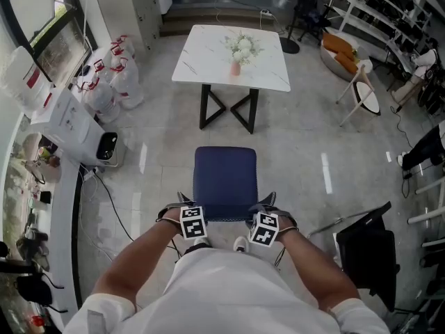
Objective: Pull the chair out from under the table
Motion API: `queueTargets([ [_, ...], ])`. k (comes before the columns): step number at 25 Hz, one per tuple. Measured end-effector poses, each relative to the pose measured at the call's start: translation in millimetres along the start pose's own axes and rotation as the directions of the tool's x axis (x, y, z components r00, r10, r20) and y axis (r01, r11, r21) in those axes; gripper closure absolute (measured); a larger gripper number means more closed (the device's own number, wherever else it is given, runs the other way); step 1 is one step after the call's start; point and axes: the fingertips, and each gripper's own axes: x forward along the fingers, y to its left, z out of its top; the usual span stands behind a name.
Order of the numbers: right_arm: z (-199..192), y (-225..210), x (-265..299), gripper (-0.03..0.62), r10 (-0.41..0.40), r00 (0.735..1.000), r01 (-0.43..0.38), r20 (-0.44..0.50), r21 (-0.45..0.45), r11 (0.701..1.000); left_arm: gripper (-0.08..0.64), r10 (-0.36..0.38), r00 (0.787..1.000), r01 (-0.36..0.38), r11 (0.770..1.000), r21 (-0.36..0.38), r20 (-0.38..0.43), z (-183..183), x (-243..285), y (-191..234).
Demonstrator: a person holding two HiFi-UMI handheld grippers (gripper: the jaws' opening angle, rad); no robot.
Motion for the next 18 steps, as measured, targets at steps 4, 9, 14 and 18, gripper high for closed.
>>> queueTargets([
  [4,27,-13,-43,0.457,-0.046,0.985,0.015,0.167,0.186,0.982,0.408,0.069,0.975,-0.034,0.987,-0.16,0.212,25,-56,13],
  [9,58,-43,-89,0.466,-0.199,0.896,-0.032,0.397,0.505,0.863,0.42,0.259,0.841,-0.021,0.893,-0.449,0.475,51,-121,42],
  [14,94,-68,-166,0.479,-0.37,0.708,-0.101,0.601,0.605,0.79,0.447,0.402,0.664,0.007,0.84,-0.542,0.631,77,-178,51],
  [18,95,-84,-208,0.509,-0.475,0.616,-0.073,0.628,0.646,0.759,0.474,0.473,0.535,-0.043,0.843,-0.536,0.7,99,-225,56],
])
